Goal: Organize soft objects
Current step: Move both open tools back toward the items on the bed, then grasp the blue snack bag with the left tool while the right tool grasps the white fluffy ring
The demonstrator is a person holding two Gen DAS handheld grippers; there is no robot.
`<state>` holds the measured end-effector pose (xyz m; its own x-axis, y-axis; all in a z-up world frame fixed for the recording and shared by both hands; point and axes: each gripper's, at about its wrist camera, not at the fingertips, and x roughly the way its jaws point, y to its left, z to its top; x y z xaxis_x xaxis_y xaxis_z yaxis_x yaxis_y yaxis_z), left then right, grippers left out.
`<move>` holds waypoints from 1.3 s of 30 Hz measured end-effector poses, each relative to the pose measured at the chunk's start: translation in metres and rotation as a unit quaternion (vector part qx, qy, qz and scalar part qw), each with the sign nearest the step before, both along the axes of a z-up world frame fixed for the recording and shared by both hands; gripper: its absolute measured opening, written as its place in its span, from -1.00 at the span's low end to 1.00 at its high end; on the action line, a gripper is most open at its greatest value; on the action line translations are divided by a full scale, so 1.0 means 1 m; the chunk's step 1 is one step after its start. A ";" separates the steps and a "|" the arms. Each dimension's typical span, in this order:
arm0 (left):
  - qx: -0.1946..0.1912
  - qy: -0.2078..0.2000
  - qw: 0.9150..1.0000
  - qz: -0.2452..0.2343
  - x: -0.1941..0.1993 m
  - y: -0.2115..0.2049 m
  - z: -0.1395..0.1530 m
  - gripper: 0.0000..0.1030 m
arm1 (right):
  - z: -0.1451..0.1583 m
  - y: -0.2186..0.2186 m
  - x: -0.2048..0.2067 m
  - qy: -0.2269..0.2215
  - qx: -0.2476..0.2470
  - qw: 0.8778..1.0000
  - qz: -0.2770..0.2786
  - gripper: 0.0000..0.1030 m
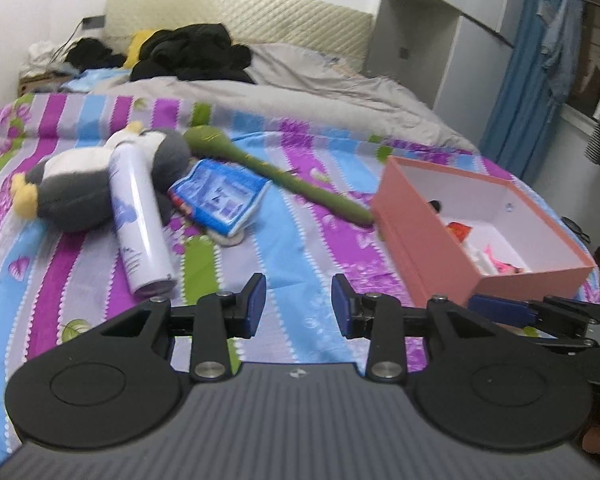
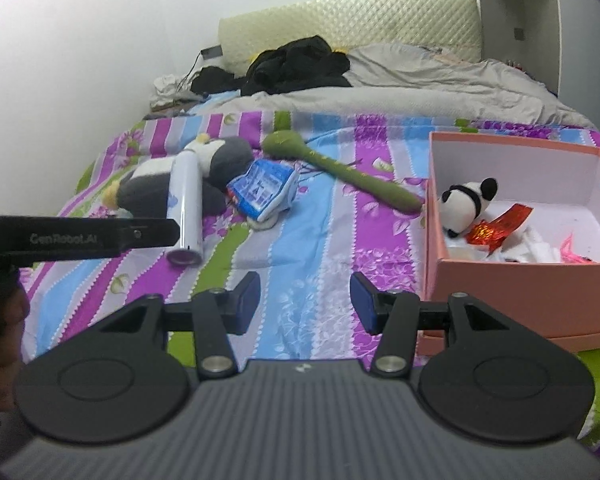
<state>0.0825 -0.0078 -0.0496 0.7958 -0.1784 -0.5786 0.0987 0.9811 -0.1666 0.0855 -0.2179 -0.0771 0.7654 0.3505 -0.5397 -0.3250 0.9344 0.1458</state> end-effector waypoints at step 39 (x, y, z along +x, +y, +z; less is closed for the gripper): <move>-0.065 0.128 0.989 0.041 0.278 0.080 -0.096 0.21 | -0.117 0.127 0.231 0.035 -0.005 0.989 0.142 0.01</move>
